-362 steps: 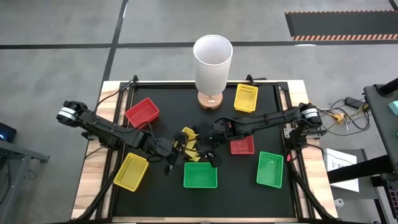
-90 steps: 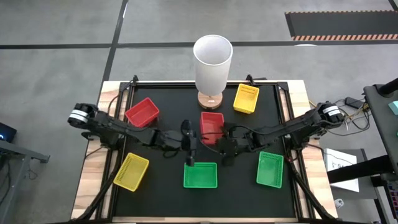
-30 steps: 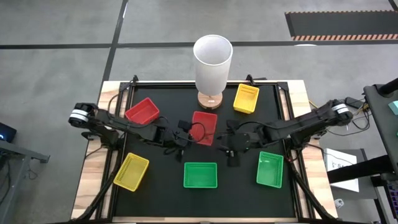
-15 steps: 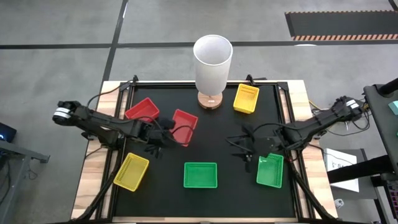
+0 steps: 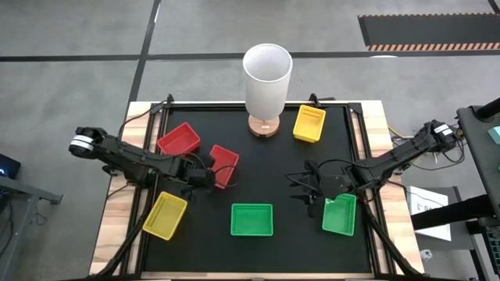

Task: Stack baskets by color
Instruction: Stack the bottom red bin on the stacked red bins

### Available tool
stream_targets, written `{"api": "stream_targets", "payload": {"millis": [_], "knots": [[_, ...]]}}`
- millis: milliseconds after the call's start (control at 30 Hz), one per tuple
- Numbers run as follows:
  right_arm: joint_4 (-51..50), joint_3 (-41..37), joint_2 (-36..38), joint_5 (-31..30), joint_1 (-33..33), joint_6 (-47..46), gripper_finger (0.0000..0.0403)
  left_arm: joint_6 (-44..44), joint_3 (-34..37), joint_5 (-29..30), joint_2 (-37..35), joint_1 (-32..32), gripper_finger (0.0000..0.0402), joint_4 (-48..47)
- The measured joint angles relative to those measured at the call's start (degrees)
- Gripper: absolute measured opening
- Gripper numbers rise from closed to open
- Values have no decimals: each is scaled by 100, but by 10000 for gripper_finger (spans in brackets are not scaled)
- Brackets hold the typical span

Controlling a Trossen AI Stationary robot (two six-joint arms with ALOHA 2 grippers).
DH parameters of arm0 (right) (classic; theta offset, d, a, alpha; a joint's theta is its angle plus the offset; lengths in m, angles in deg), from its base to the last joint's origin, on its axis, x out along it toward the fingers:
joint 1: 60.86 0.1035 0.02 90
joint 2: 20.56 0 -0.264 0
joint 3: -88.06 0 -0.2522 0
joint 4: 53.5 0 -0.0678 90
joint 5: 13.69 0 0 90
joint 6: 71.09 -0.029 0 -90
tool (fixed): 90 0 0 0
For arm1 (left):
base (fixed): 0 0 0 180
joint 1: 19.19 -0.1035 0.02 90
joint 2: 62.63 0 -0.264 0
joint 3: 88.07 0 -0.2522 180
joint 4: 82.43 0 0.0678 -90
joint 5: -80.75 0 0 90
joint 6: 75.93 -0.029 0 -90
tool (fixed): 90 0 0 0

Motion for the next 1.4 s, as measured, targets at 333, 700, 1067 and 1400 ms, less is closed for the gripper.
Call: {"api": "stream_targets", "payload": {"millis": [333,700,1067,1400], "knots": [[15,0,4,0,37,-42,166,55,78,-23,-7,-2,53,-180],[-101,-2,251,-1,37,515,166,1689,-213,-16,-61,15,112,-656],[13,-141,1115,-462,31,1297,166,6285,-1881,395,-39,17,112,-535],[41,-391,1304,-457,31,1382,166,7795,-2775,289,1163,-186,109,-708]]}}
